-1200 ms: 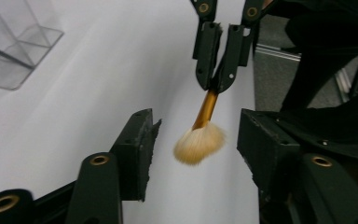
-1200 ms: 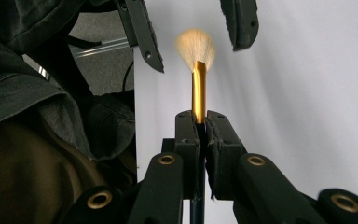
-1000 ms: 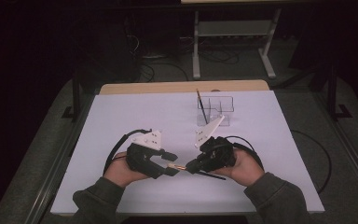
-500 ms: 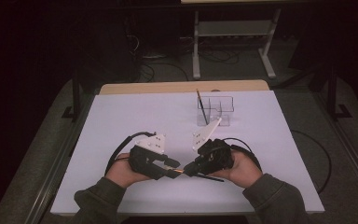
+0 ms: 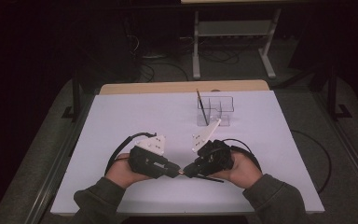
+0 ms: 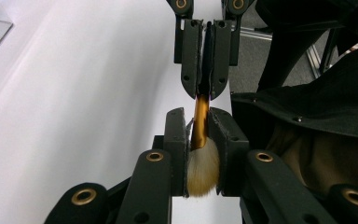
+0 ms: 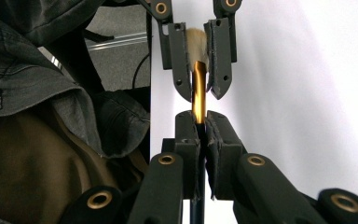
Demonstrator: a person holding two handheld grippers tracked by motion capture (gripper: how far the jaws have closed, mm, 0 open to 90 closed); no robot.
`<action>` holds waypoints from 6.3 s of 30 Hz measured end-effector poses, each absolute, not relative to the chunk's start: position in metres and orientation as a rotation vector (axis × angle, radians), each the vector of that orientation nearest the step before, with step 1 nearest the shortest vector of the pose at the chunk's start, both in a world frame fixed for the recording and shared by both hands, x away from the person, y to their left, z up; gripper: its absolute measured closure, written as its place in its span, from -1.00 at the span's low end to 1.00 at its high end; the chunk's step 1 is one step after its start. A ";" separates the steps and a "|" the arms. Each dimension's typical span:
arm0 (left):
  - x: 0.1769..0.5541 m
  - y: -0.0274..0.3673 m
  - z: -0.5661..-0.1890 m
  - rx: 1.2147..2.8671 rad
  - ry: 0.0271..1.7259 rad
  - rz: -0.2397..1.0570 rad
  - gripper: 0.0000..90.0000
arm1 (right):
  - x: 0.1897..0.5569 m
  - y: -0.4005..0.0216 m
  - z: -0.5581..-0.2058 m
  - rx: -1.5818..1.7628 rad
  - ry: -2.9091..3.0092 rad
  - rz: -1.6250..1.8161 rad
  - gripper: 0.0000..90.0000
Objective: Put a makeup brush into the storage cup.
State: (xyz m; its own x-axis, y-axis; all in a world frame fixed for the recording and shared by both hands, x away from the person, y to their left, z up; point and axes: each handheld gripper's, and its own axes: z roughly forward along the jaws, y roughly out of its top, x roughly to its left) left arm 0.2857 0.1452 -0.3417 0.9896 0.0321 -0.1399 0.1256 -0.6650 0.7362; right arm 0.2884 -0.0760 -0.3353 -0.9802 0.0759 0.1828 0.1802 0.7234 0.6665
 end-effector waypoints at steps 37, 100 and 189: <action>0.283 0.132 -0.339 2.404 0.042 -0.148 0.86 | 0.287 -0.067 -0.341 -0.097 -2.865 -0.917 0.69; 0.278 0.196 -0.366 2.266 0.330 -0.025 0.25 | 0.362 -0.182 -0.335 -0.664 -2.750 -1.252 0.84; 0.274 0.236 -0.386 2.200 0.515 0.049 -0.13 | 0.515 -0.138 -0.322 -0.944 -2.829 -1.480 0.84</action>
State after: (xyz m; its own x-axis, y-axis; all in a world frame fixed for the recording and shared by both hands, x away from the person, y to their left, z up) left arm 0.2742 0.2361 -0.3858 0.9144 0.3793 -0.1415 0.3460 -0.5508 0.7596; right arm 0.5150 -0.1377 -0.3221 -0.8231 0.5605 0.0916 0.3948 0.4488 0.8017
